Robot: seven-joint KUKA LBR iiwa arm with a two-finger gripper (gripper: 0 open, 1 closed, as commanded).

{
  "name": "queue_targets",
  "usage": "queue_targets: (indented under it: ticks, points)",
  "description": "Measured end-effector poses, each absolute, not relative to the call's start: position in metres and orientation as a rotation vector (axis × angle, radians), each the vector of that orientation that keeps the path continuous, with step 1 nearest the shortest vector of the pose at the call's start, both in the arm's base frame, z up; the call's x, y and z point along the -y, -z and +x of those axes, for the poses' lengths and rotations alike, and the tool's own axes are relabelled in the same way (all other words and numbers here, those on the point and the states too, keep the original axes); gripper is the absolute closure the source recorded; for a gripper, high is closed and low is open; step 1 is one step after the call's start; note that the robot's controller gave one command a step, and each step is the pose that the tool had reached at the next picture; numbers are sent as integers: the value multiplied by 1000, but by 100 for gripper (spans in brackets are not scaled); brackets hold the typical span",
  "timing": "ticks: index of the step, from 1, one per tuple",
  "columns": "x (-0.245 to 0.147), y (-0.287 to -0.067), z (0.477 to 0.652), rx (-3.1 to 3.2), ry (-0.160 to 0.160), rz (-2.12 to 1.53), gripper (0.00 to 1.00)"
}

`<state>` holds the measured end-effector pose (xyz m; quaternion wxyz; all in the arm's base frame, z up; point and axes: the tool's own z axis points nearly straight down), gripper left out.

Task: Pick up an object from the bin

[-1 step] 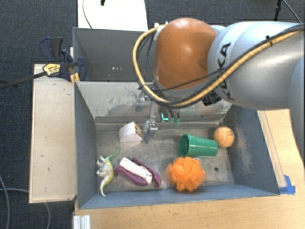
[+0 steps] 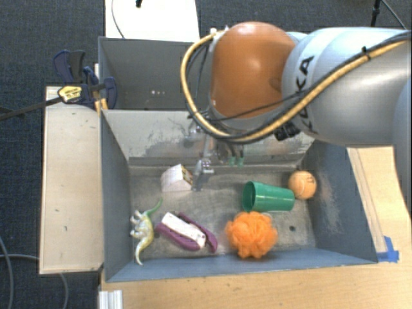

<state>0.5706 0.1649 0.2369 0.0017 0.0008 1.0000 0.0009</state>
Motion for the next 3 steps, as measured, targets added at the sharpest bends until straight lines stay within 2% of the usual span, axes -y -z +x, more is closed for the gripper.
queue_targets:
  ticks: [1,2,3]
  points:
    - [-168,-172,580,-3133,-5,81,0]
    - [-168,-111,580,-3141,-1,110,0]
    - [-171,-118,589,-3137,-2,90,0]
